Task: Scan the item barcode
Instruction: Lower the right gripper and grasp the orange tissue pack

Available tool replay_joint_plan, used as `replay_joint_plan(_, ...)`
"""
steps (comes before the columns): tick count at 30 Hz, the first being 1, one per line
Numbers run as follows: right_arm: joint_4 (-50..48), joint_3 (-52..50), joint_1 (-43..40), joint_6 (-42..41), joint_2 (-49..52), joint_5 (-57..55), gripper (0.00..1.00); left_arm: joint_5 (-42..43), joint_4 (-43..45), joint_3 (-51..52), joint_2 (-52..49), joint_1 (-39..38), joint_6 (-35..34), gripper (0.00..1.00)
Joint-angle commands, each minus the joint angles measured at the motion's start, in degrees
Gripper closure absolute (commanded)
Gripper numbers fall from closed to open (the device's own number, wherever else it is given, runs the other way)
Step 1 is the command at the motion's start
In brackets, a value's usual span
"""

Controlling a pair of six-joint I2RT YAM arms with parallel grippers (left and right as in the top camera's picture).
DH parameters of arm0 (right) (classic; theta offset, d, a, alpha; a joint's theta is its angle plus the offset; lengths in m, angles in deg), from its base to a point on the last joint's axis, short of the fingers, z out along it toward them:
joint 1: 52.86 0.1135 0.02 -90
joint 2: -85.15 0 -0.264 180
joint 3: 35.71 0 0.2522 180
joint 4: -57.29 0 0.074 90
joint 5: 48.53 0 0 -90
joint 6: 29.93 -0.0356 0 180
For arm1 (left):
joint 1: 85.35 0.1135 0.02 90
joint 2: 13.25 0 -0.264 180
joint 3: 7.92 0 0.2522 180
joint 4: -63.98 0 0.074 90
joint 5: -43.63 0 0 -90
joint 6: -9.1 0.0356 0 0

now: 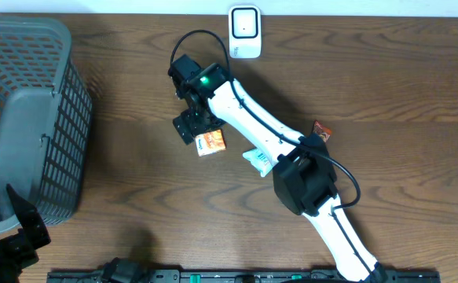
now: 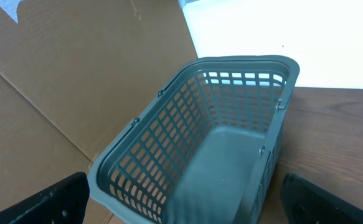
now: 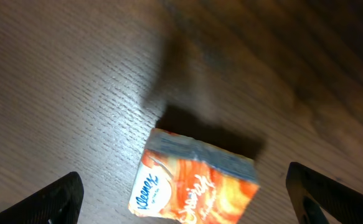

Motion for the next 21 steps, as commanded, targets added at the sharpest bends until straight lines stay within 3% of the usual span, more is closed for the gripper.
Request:
replay_joint_plan(1, -0.6, -0.2, 0.9, -0.4, 1.2, -1.3, 0.01, -0.3, 0.0, 0.0, 0.0, 0.2, -0.7, 0.02)
replay_joint_plan(13, 1.0, -0.2, 0.8, -7.8, 5.9, -3.1, 0.01, -0.3, 0.0, 0.0, 0.0, 0.2, -0.7, 0.02)
replay_joint_plan(17, 1.6, -0.2, 0.8, -10.9, 6.1, -3.1, 0.07, -0.3, 0.0, 0.0, 0.0, 0.2, -0.7, 0.02)
replay_joint_plan(21, 2.6, -0.2, 0.8, -13.8, 6.1, -3.1, 0.24, -0.3, 0.0, 0.0, 0.0, 0.2, -0.7, 0.02)
